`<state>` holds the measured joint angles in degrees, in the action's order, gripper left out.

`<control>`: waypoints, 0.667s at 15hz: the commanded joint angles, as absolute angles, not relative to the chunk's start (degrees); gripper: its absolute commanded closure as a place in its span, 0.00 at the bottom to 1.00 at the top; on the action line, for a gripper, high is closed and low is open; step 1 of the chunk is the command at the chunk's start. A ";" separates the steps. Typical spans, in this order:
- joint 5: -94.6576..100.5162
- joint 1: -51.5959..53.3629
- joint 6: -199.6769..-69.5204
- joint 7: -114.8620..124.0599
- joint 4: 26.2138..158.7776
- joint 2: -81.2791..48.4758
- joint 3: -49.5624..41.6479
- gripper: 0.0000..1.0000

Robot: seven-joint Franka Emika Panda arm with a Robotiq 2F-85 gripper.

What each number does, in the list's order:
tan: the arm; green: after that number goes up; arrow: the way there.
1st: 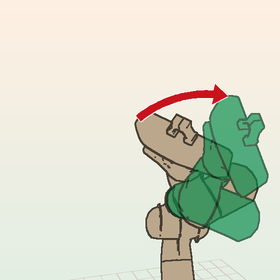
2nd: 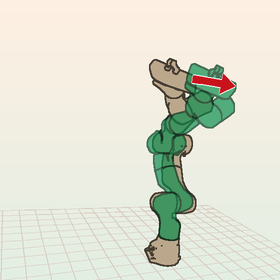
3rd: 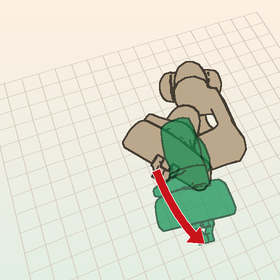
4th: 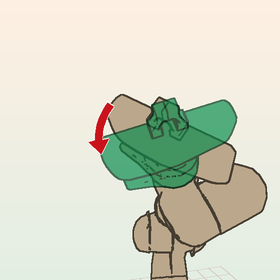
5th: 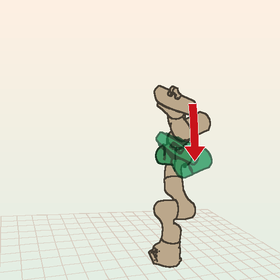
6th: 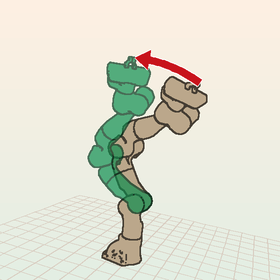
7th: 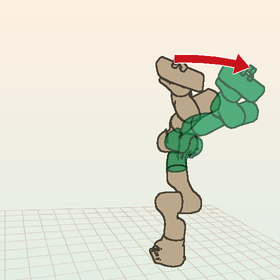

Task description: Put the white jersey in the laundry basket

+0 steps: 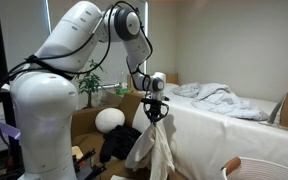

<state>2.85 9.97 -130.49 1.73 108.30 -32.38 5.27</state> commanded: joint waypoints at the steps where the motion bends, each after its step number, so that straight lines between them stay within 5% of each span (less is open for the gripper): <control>1: 2.41 9.98 -128.64 2.99 111.96 -26.36 5.57 0.88; 10: 2.25 10.25 -124.73 5.56 112.31 -20.43 5.89 0.89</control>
